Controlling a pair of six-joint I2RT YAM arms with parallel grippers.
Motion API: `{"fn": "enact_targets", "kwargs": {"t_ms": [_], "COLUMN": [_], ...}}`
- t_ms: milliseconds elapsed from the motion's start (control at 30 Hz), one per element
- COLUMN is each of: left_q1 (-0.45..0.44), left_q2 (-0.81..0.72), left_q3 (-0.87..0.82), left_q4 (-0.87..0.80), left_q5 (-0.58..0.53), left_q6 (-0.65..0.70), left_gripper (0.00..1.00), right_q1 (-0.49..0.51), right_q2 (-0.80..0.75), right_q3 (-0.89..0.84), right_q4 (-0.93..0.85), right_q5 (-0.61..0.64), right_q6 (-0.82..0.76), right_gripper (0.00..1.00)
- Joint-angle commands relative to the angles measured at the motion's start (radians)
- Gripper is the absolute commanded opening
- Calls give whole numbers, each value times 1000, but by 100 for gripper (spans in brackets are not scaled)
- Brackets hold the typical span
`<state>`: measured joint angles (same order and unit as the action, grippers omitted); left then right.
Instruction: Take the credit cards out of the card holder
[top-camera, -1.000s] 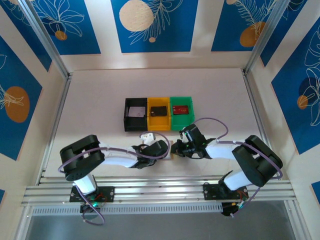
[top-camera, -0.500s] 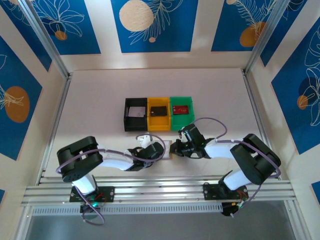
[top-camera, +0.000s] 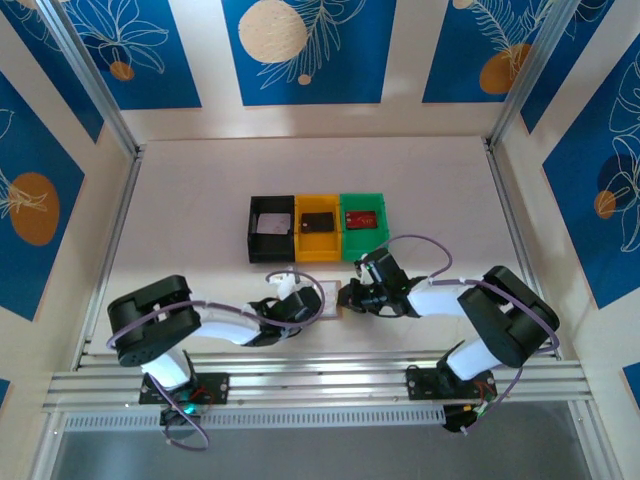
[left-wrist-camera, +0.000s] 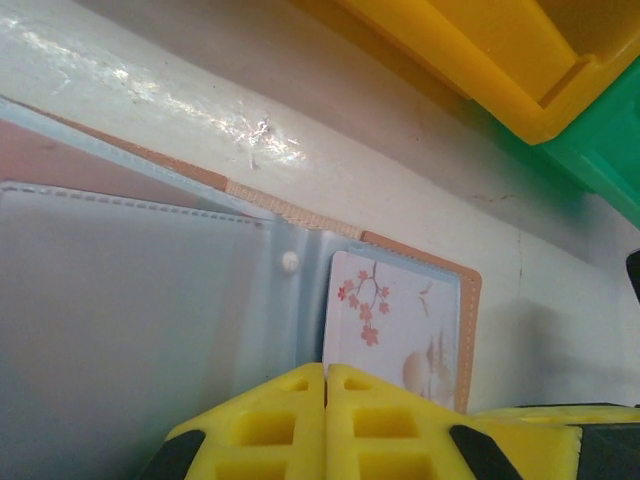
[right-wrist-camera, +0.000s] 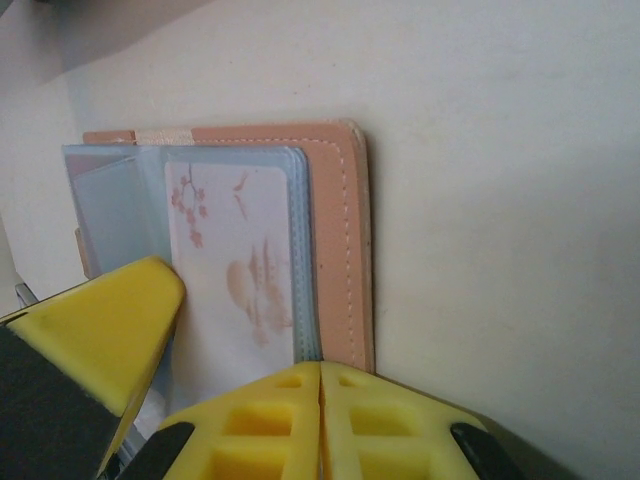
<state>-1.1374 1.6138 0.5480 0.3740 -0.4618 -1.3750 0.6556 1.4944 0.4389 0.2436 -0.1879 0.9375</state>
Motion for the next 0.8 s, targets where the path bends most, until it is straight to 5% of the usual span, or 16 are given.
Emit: {"fn": "enact_targets", "kwargs": {"t_ms": [0,767], "left_q1": [-13,-13], "left_q2": [-33,-142], "left_q3": [-8,-67], "left_q4": [57,58], "left_q5": [55,15], "left_q6": [-25,-40], "left_gripper": [0,0], "right_q1": [32,52], "right_q2": [59,86], "right_q3": [-17,-17], "right_q4": [-70,-56], "right_q5": [17,22], "right_q6": [9,21], "right_gripper": [9,9]}}
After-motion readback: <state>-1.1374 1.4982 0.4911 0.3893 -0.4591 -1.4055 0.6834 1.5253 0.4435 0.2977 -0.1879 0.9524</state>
